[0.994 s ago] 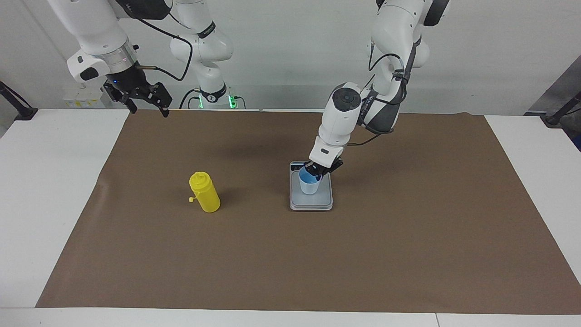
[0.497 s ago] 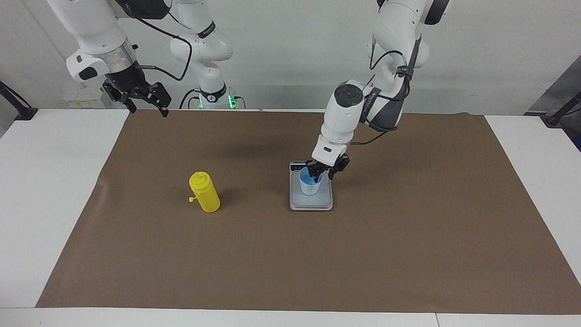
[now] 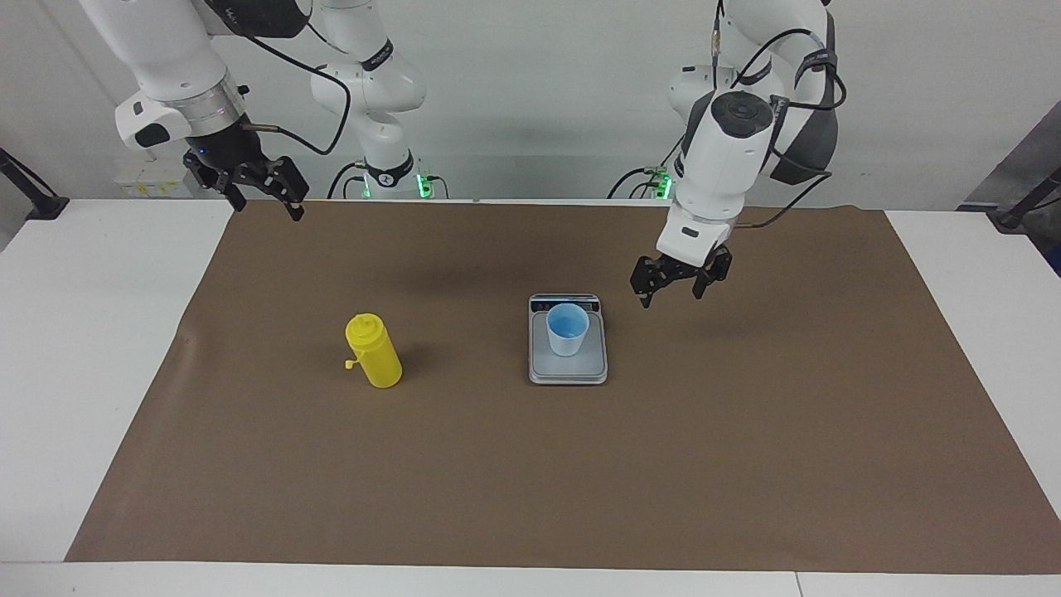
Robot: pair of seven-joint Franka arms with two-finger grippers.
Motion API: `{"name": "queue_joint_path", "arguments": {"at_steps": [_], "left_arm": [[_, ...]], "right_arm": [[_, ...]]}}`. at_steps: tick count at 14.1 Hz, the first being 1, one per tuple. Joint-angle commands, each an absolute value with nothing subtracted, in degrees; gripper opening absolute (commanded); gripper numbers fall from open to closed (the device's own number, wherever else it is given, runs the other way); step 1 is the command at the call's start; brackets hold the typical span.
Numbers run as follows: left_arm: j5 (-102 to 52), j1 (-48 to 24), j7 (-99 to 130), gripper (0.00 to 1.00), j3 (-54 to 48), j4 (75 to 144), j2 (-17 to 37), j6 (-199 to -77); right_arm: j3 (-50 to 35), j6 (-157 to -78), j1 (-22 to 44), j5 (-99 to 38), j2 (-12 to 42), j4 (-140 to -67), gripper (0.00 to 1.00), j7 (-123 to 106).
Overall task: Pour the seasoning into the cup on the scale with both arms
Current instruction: 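Release the cup on the scale and withdraw the left gripper, then reach the right gripper down around the yellow squeeze bottle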
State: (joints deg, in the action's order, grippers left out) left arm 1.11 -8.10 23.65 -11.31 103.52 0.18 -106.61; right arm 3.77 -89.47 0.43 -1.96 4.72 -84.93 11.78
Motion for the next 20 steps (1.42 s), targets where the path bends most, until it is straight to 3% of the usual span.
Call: {"name": "queue_joint_path", "arguments": {"at_steps": [1, 5, 10, 13, 20], "left_arm": [[-0.52, -3.97, 16.38, 1.00, -11.52, 104.50, -3.95, -102.14], [-0.97, 0.95, 6.17, 1.00, -11.16, 101.61, -4.92, -96.25], [-1.85, 3.95, 2.55, 1.00, -10.02, 93.44, -3.70, -88.61], [-1.32, 4.57, 0.11, 1.00, -10.02, 92.28, -2.90, -87.53], [-1.32, 4.48, 0.09, 1.00, -10.11, 94.57, -4.04, -87.98]], "right_arm": [[3.16, -88.86, -0.79, -3.34, 15.17, -73.07, 1.00, 12.30], [2.81, -89.90, -0.79, -3.95, 26.52, -63.56, 1.00, 13.00], [2.20, -93.87, -2.10, -14.02, 33.03, -63.19, 1.00, 22.82], [2.37, -93.08, -3.51, -24.51, 34.54, -65.12, 1.00, 31.71], [2.20, -88.69, -5.89, -25.57, 36.82, -69.52, 1.00, 37.43]]}}
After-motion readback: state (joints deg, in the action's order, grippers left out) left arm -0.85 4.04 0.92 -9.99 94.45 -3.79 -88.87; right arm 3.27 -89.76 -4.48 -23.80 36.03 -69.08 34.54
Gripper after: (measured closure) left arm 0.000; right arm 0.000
